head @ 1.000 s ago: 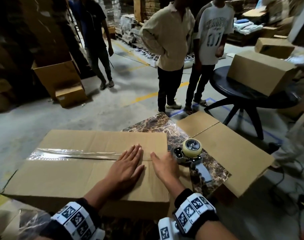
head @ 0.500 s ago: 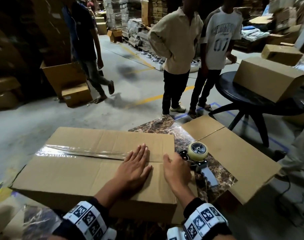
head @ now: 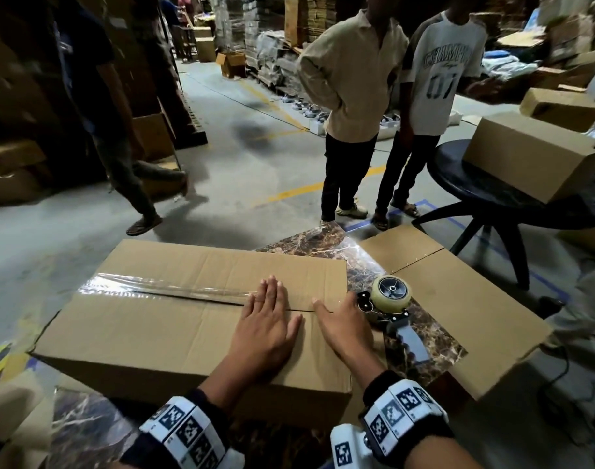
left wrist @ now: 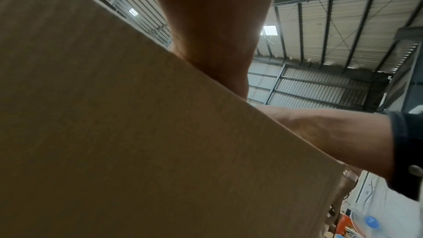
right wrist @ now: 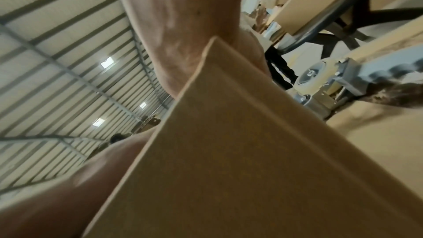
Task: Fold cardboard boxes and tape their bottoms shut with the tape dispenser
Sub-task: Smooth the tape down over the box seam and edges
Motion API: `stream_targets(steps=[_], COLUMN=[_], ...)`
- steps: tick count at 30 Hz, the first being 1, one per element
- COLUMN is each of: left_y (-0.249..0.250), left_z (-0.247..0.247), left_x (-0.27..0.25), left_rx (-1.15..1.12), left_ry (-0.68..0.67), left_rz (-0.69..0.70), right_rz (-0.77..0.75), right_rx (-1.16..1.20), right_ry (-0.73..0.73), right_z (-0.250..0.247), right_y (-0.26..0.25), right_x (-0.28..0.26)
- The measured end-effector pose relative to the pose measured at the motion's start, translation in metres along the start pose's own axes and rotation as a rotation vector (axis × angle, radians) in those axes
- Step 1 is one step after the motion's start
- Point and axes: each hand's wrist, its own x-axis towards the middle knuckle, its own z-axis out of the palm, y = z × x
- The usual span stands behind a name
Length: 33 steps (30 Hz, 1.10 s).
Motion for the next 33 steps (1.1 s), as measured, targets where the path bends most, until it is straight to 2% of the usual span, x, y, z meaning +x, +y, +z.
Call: stream_targets(steps=[10,14,16,19,21,26,28,33], left_y=[-0.006,-0.005,-0.002,0.008,0.014,0.012,-0.001,-0.028], left_z=[-0.002,-0.007,-0.009,-0.014,-0.017,-0.014,-0.014,-0.016], left_x=[0.001,-0.002,-0.003,0.004,0.008,0.013,0.012,0.002], left_rx=[0.009,0.001,-0.031,-0.126,-0.144,-0.149,-0.161,-0.175], left_ry=[-0.042,-0.057,-0.038,0.007,0.023,0.043,0.035,0.053], left_rz=[0.028,0.050,-0.018,-0.237,-0.361,-0.548,-0.613,-0.761], right_rz=[-0.005,-0.065,-0.135,-0.337,-0.428,-0.669,-0.729,-0.748], right_rx=[0.069,0.049,-0.063,-0.306,-0.373,-0.514,-0.563,-0.603], right_ry=[0.021,-0.037,-0.051,-0.028,-0.041,-0.125,-0.175,-0.209], right_z=[0.000,-0.004,-0.008,-0.016,-0.021,-0.018,-0.016,-0.018], right_y=[0.007,0.010,0.008,-0.002,-0.011,-0.025,-0.024,-0.024], right_x=[0.006,0.002,-0.003,-0.001,0.007,0.035,0.040,0.045])
